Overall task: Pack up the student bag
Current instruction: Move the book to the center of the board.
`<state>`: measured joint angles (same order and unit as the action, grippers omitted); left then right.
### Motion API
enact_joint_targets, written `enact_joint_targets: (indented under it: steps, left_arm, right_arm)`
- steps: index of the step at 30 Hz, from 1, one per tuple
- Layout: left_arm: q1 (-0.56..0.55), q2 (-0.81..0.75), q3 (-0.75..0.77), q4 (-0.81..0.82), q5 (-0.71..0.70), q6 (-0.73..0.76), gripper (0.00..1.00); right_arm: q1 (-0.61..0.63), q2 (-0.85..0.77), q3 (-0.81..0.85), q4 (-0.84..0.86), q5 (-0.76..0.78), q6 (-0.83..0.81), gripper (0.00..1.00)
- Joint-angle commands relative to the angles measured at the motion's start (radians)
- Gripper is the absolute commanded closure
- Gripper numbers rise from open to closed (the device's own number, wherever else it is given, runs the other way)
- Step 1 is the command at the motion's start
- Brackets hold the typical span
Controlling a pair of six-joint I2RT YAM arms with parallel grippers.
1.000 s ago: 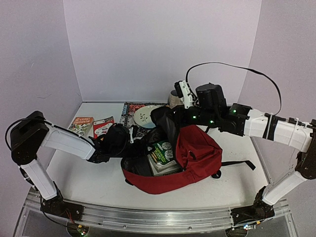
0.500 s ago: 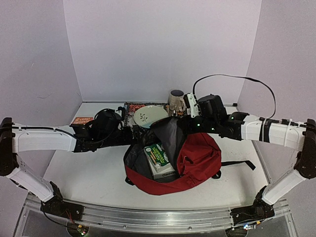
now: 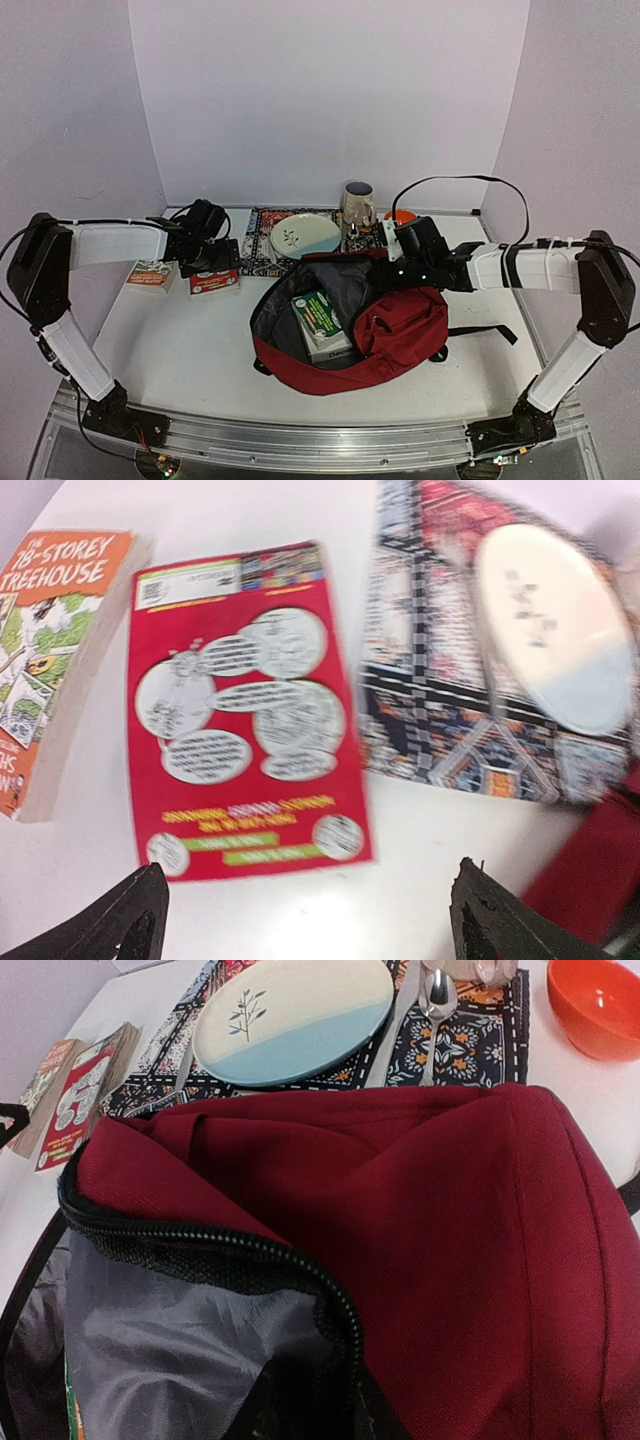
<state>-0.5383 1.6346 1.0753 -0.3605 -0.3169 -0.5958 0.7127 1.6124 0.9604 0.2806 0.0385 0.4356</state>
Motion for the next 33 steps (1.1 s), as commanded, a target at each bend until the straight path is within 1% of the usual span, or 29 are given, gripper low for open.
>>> enact_joint_targets:
  steps: [1, 3, 10, 16, 20, 23, 26, 29, 33]
  left_arm:
    - [0.059, 0.121, 0.138, -0.095, -0.012, 0.061, 0.01]
    - [0.070, 0.202, 0.219, -0.129, -0.019, 0.072, 0.01]
    - [0.110, 0.441, 0.478, -0.213, -0.080, 0.097, 0.01]
    - [0.136, 0.587, 0.663, -0.284, -0.161, 0.132, 0.06]
    - [0.141, 0.671, 0.736, -0.320, -0.190, 0.156, 0.12]
    - [0.140, 0.703, 0.750, -0.339, -0.171, 0.163, 0.17]
    - [0.141, 0.694, 0.706, -0.344, -0.142, 0.161, 0.24]
    - [0.140, 0.646, 0.621, -0.345, -0.106, 0.152, 0.36]
    - [0.130, 0.543, 0.465, -0.343, -0.054, 0.134, 0.57]
  right_arm:
    - [-0.006, 0.007, -0.025, 0.011, 0.024, 0.004, 0.77]
    - [-0.006, -0.010, -0.036, 0.015, 0.036, -0.006, 0.75]
    - [-0.007, -0.098, -0.064, 0.028, 0.031, -0.059, 0.55]
    - [-0.007, -0.146, -0.082, 0.029, 0.039, -0.072, 0.46]
    - [-0.007, -0.163, -0.087, 0.029, 0.058, -0.075, 0.39]
    - [-0.007, -0.171, -0.090, 0.029, 0.073, -0.078, 0.33]
    - [-0.007, -0.183, -0.097, 0.029, 0.092, -0.080, 0.28]
    - [-0.006, -0.197, -0.104, 0.029, 0.106, -0.082, 0.25]
    - [-0.007, -0.210, -0.106, 0.032, 0.118, -0.089, 0.24]
